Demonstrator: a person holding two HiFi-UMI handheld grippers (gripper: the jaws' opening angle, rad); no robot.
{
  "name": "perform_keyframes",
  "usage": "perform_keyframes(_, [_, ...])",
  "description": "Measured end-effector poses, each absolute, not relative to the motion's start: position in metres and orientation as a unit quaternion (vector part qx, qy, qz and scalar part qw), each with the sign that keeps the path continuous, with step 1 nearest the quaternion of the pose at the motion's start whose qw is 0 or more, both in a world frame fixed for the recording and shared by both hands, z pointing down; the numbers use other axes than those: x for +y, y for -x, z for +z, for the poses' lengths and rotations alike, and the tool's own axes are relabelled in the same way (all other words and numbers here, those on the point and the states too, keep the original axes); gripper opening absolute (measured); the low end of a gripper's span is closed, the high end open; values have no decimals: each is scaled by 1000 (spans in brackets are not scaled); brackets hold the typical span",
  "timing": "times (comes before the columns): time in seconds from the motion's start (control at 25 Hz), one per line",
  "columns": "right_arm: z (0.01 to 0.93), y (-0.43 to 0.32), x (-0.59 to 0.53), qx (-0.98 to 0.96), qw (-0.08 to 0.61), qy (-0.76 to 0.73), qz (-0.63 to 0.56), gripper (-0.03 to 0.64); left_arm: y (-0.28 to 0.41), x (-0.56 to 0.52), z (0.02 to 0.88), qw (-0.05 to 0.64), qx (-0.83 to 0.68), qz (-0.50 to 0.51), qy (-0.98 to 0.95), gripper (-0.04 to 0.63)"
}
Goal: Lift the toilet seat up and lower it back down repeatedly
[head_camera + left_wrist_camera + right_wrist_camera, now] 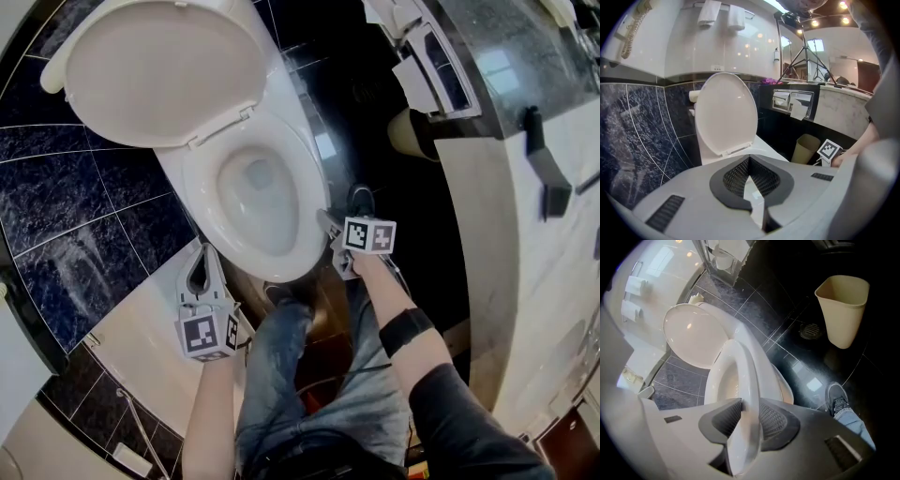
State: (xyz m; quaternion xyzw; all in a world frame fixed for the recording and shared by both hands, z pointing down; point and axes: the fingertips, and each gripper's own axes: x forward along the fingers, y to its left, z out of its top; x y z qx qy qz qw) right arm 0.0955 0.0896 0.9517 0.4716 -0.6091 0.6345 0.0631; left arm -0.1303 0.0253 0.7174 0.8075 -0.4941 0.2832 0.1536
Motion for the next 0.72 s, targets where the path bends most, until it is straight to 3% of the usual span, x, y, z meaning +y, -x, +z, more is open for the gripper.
perform_keyframes(0.72, [908,-96,88,-607,66,-453,649,124,106,81,696,174,-469,279,-820,-3])
